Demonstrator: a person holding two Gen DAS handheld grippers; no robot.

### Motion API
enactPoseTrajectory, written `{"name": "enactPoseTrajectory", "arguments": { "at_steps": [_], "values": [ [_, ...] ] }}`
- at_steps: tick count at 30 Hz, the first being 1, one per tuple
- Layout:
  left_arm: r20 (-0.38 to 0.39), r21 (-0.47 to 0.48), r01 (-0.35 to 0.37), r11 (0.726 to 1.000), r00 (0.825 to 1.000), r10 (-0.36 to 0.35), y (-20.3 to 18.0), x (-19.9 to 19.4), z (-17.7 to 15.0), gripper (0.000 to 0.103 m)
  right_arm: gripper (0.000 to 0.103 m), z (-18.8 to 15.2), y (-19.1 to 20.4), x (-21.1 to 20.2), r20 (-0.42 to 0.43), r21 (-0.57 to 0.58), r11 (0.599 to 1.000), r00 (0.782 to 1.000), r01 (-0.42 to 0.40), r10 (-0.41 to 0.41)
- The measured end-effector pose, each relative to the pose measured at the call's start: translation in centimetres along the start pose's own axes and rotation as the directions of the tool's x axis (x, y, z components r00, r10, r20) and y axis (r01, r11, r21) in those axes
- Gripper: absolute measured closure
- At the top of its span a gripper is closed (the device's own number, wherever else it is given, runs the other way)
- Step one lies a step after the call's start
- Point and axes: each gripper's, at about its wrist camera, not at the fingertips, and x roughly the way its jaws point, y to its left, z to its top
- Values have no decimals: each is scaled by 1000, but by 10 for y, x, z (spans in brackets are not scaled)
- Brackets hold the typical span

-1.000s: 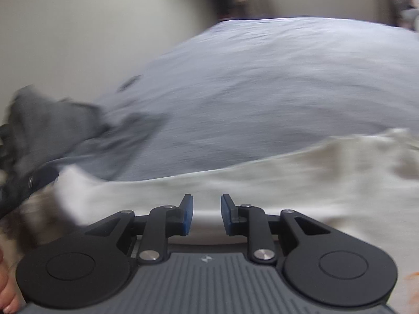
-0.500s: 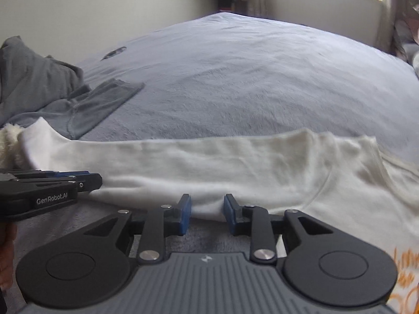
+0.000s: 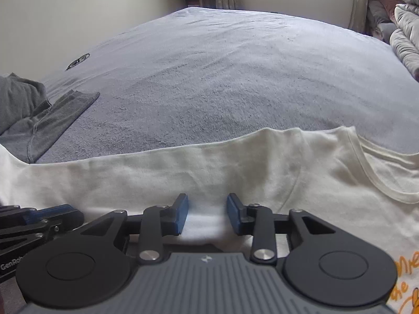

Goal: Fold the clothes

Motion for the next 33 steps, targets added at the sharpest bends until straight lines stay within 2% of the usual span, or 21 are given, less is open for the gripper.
{"name": "enactPoseTrajectory", "arguments": {
  "at_steps": [2,4,6,8,11,13,14,17,21,23,27,30,33],
  "values": [
    [-4,-39,-2,999,1000,2,5,-4,2,89,66,3,0,-7,-3,8,1000,1000,-23,23],
    [14,-93,33,995,999,-31,11,-7,4,89,66,7,1,-16,9,3,999,999,-41,41],
    [40,-92,49,995,998,-45,11,-9,6,89,67,10,0,-25,32,14,998,997,-67,67],
    [40,-66,25,998,999,-23,9,-8,7,88,66,13,-4,-35,64,46,993,992,-113,110],
    [58,-94,47,994,997,-42,9,-12,9,88,66,12,-10,-43,76,85,984,986,-156,150],
    [112,-74,89,993,990,-80,8,-19,11,87,66,10,-11,-44,69,84,988,990,-127,121],
    [107,-71,92,993,991,-84,8,-17,11,88,66,8,-10,-44,62,77,991,993,-106,101],
    [21,-91,68,994,998,-66,11,0,8,88,66,0,-7,-39,36,59,997,998,-52,50],
    [-17,-90,64,994,998,-66,11,0,9,88,66,-16,3,-23,-38,7,999,999,-36,36],
    [-27,-120,71,990,997,-74,13,-5,11,88,66,-17,10,-23,-48,-42,999,998,-30,28],
    [17,-124,117,985,993,-115,11,-14,15,88,67,-3,7,-28,-33,-24,999,999,-34,33],
    [15,-102,97,990,995,-95,5,-11,15,88,66,8,-3,-36,7,7,1000,1000,-11,11],
    [-20,-73,60,995,998,-62,2,-3,12,88,67,10,-14,-33,9,46,999,1000,9,-10]
  ]
}}
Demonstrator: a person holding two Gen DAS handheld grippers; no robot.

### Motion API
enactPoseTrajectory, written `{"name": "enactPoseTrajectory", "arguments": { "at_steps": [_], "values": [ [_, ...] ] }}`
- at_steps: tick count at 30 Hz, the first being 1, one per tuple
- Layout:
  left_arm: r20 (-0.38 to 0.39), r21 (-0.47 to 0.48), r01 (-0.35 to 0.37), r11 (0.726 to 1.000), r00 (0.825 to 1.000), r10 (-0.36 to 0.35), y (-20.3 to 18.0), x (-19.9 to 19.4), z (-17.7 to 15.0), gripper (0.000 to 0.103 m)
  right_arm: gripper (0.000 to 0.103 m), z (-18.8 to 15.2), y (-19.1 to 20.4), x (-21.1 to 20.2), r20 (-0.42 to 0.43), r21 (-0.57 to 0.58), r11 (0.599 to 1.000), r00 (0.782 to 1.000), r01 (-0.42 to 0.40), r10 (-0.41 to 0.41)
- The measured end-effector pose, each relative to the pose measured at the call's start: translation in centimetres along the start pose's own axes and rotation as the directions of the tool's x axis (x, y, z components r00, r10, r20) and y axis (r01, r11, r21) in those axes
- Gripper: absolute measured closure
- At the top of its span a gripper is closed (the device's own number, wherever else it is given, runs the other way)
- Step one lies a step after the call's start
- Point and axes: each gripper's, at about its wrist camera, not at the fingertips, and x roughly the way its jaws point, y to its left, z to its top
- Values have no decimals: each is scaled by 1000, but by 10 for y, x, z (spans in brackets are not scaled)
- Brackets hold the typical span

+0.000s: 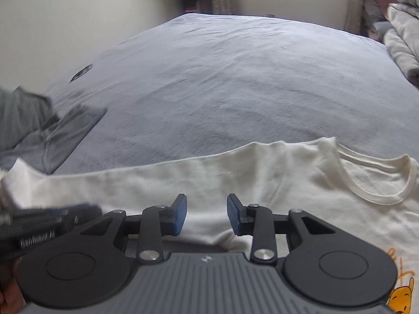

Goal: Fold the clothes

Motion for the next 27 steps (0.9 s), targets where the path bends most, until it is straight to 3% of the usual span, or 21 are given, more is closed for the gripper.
{"name": "enactPoseTrajectory", "arguments": {
  "at_steps": [5,9,13,17,22,27],
  "values": [
    [-26,1,-24,1000,999,24,8,4,1,88,66,-10,-14,20,-30,53,998,999,22,-21],
    [-25,-31,-26,999,999,26,12,3,6,88,66,-15,-13,22,-5,51,998,1000,23,-22],
    [-1,-39,-41,998,999,41,14,-3,10,85,66,-10,-20,11,0,109,994,1000,0,0],
    [-25,-64,-106,992,994,105,29,1,12,84,66,-11,-27,-11,13,121,993,1000,7,-9],
    [19,-84,-47,995,999,48,24,-21,14,83,65,-24,-33,-52,35,98,994,998,40,-44],
    [-5,-78,13,997,1000,-13,7,-30,6,78,60,-49,-47,-98,43,115,991,996,73,-78]
  ]
}}
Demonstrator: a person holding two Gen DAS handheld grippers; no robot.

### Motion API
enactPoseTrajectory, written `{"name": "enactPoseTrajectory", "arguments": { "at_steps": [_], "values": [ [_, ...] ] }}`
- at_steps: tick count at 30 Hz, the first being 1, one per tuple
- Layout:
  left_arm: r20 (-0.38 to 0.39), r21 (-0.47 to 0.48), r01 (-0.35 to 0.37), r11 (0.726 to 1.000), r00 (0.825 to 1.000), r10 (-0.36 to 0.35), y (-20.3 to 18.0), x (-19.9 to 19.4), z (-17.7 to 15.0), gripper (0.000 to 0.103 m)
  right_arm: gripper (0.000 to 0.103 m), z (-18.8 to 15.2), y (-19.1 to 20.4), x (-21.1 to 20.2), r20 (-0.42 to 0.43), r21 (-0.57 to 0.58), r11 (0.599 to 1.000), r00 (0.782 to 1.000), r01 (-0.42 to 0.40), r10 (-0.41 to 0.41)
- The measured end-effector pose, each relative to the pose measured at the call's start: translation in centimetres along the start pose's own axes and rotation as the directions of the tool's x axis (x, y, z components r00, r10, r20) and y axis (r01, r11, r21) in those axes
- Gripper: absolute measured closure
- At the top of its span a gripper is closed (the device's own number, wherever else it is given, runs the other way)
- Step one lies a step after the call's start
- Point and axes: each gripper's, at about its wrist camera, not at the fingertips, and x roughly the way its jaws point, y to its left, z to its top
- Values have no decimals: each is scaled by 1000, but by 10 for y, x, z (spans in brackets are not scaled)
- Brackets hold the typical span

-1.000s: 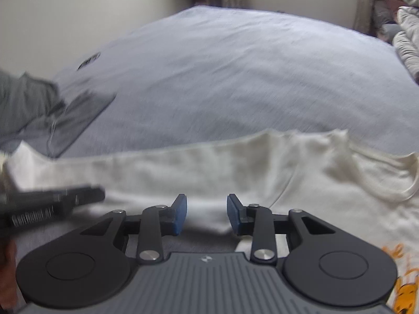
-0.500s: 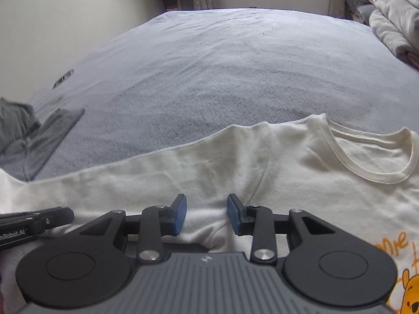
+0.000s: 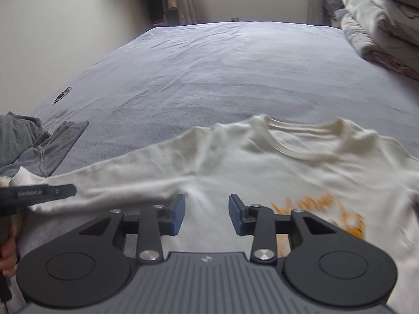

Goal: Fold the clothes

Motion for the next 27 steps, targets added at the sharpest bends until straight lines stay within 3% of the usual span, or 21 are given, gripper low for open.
{"name": "enactPoseTrajectory", "arguments": {
  "at_steps": [5,11,15,18,22,24,27],
  "values": [
    [1,17,35,999,999,-35,-19,-15,-12,66,56,-26,-28,-43,21,1,999,998,53,-53],
    [-20,124,49,991,999,-47,-54,-27,-39,64,53,-53,-79,-74,34,87,990,993,113,-116],
    [36,200,99,975,993,-108,-88,-30,-52,64,53,-64,-103,-84,58,140,981,988,135,-145],
    [23,280,192,941,978,-207,-128,-30,-71,64,53,-75,-115,-87,82,140,979,983,150,-163],
    [-26,417,278,865,955,-294,-172,-17,-117,64,53,-98,-135,-76,58,142,975,982,168,-178],
    [-37,451,271,850,958,-286,-181,-6,-139,64,53,-110,-147,-68,16,152,972,983,179,-184],
    [43,509,225,831,957,-286,-181,-4,-165,57,53,-126,-156,-63,24,117,971,976,210,-214]
  ]
}}
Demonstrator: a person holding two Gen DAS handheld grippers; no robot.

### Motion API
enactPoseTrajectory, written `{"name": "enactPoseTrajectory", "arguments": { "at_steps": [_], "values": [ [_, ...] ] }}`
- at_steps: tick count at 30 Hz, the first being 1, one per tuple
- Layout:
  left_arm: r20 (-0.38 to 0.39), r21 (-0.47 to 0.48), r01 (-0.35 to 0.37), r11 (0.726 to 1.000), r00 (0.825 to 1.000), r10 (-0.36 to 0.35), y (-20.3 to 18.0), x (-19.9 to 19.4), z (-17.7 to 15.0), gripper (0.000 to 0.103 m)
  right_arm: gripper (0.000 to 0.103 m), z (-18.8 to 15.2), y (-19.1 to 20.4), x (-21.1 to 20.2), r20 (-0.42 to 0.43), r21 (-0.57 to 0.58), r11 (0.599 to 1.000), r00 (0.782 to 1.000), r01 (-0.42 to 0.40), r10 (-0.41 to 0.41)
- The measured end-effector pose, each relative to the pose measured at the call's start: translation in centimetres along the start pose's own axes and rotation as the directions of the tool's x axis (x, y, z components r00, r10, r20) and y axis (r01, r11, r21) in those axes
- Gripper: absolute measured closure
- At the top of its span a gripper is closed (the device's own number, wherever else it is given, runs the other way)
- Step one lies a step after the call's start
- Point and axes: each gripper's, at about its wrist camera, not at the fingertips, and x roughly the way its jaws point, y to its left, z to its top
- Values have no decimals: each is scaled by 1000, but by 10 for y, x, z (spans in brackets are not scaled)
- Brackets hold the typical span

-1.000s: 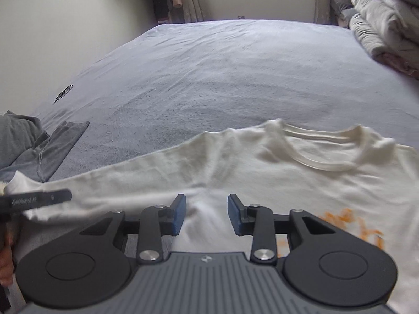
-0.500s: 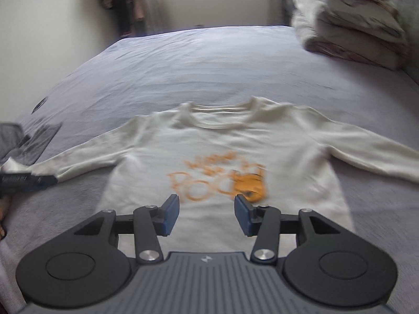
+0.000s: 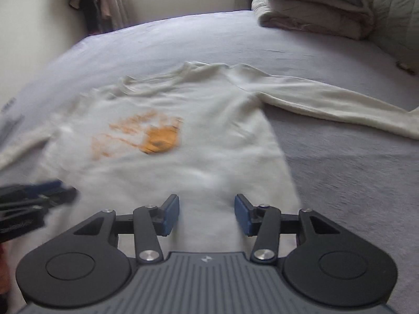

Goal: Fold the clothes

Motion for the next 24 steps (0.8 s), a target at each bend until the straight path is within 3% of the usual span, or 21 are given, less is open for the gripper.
{"name": "enactPoseTrajectory", "arguments": {
  "at_steps": [5,10,19,24],
  "values": [
    [9,-39,-13,999,1000,13,6,-19,-9,57,51,-19,-12,-9,68,-50,997,996,-56,59],
    [0,41,-47,998,999,47,-7,-37,-23,50,50,-44,-25,-22,156,-128,988,982,-86,106],
    [-33,19,-18,1000,999,18,-3,-41,-17,42,41,-32,-24,-28,81,-154,986,994,-61,74],
    [-27,-61,-52,997,998,51,0,-33,-7,29,37,-20,-30,-25,69,-73,997,997,-18,23]
  ]
}}
